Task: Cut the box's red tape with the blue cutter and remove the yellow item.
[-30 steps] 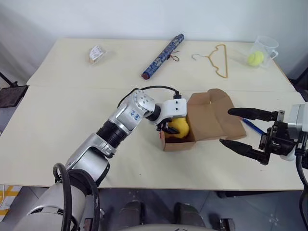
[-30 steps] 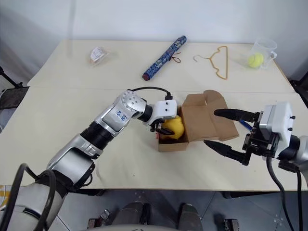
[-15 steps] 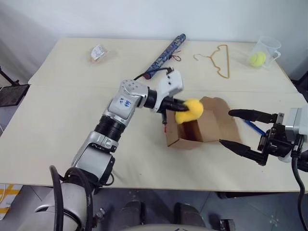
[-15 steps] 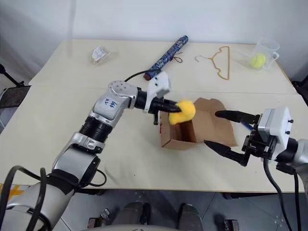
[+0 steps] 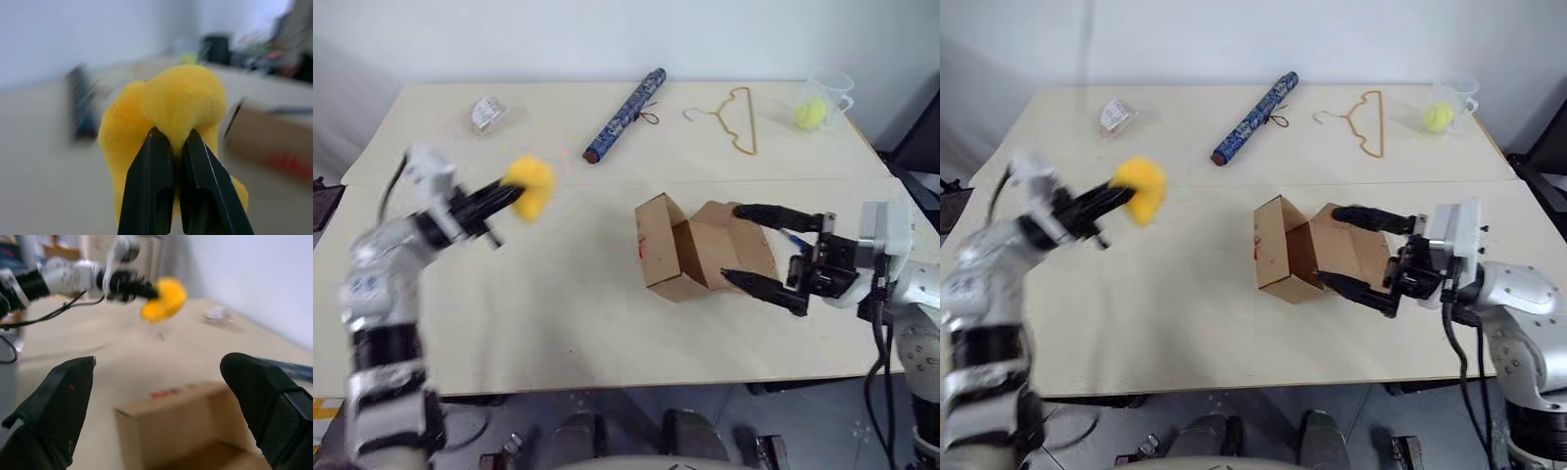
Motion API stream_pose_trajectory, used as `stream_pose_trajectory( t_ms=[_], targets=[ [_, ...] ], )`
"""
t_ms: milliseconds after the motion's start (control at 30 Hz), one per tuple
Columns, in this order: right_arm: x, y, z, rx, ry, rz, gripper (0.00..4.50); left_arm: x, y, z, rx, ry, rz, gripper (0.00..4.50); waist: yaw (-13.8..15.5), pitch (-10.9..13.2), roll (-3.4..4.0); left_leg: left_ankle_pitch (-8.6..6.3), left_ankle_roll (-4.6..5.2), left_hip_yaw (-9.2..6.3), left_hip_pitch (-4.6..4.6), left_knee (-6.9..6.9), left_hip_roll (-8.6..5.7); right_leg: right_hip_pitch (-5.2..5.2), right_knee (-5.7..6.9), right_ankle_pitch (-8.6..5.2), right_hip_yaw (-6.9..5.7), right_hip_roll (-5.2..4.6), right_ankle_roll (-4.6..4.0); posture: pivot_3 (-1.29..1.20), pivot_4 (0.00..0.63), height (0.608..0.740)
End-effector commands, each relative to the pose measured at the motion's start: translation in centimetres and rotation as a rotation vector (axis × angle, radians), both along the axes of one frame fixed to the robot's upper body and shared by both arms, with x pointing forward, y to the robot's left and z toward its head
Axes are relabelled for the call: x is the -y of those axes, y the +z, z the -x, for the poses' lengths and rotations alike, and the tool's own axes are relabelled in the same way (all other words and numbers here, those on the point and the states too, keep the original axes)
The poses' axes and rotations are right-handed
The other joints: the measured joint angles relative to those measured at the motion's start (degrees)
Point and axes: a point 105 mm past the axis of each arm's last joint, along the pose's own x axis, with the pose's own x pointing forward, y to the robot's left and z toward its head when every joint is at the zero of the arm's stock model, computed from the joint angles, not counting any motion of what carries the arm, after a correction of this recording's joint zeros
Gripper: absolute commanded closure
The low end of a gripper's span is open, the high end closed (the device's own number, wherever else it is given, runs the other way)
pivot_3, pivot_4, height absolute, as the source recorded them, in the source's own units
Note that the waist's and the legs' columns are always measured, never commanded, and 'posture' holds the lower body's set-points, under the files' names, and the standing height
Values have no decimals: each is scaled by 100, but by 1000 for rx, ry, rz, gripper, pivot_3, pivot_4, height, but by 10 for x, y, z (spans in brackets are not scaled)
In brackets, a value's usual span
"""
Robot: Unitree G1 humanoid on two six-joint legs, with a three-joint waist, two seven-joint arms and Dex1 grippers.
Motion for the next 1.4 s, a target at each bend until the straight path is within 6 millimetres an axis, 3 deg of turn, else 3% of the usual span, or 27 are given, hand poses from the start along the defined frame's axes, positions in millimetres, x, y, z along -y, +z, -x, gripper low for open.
stream_pose_trajectory(
  t_ms=[33,167,267,300,333,467,600,633,733,800,900,967,1100,1200,1400],
  targets=[
    [-19,-13,10,34,149,74,0,-25,-17,36,-27,61,-118,4482,46,0,-1,-5,2,-3,-1,1,-1,2,-4,0,-1,-2,0,0,150,740],
    [-27,-12,6,39,174,22,0,-32,-31,49,-64,108,-117,4482,200,0,-2,-26,-2,-29,-4,4,-9,13,-23,3,-7,-20,-6,0,150,740],
    [-29,-19,3,58,180,24,0,-26,-41,49,-92,112,-81,4482,188,0,-1,-40,-31,-49,-6,3,-10,17,-49,20,-5,-29,-34,0,150,740],
    [-27,-19,0,81,156,21,0,-21,-43,47,-102,104,-64,3921,164,-1,-1,-41,-33,-47,-5,2,-10,16,-49,21,-6,-27,-35,0,150,740],
    [-25,-19,-2,98,138,18,0,-18,-44,45,-107,98,-53,3800,149,-1,0,-42,-34,-41,-4,0,-9,16,-43,21,-10,-24,-34,0,150,740],
    [-14,-16,-8,121,65,12,0,-8,-38,46,-114,29,-51,2462,87,-1,0,-29,-13,-24,-4,-9,8,4,-22,21,-38,-3,-33,0,150,740],
    [-5,-16,-13,145,11,48,0,-9,-11,54,-36,-22,14,1286,23,-1,0,-30,-17,-21,-4,-10,16,3,-21,19,-55,1,-37,0,150,740],
    [-4,-16,-14,146,4,49,0,-11,-9,54,-39,-13,21,1286,19,-1,0,-30,-16,-20,-4,-9,16,5,-21,19,-55,0,-37,0,150,740],
    [6,-13,-15,130,-18,52,0,-46,4,62,0,104,0,1286,-11,0,2,-30,-16,-12,-2,-9,19,5,-25,19,-56,1,-37,0,150,740],
    [9,-14,-14,109,-19,54,0,-59,2,71,-37,131,-10,1286,-30,1,2,-30,-16,-6,-2,-11,24,2,-26,19,-56,4,-37,0,150,740],
    [11,-15,-12,98,-11,58,0,-61,-8,83,-47,144,-122,716,-26,5,11,-31,-15,-1,2,-14,26,1,-28,18,-60,1,-38,0,150,740],
    [13,-17,-7,81,1,63,0,-68,-8,92,-32,173,-211,92,-9,6,11,-32,-14,2,1,-14,25,2,-35,18,-60,-2,-38,0,150,740],
    [18,-25,8,33,12,110,0,-87,-28,126,-98,205,-313,39,16,6,12,-37,-17,1,0,-19,29,4,-51,18,-58,-12,-40,0,150,740],
    [22,-25,12,26,-13,108,0,-94,-39,139,-109,239,-394,39,15,7,13,-60,-51,5,1,-27,37,6,-93,17,-59,-33,-42,0,150,740],
    [23,-34,20,52,-43,160,0,-93,-51,130,-71,309,-385,39,46,7,17,-62,-55,3,2,-32,44,8,-98,12,-72,-41,-51,0,150,740]
  ],
)
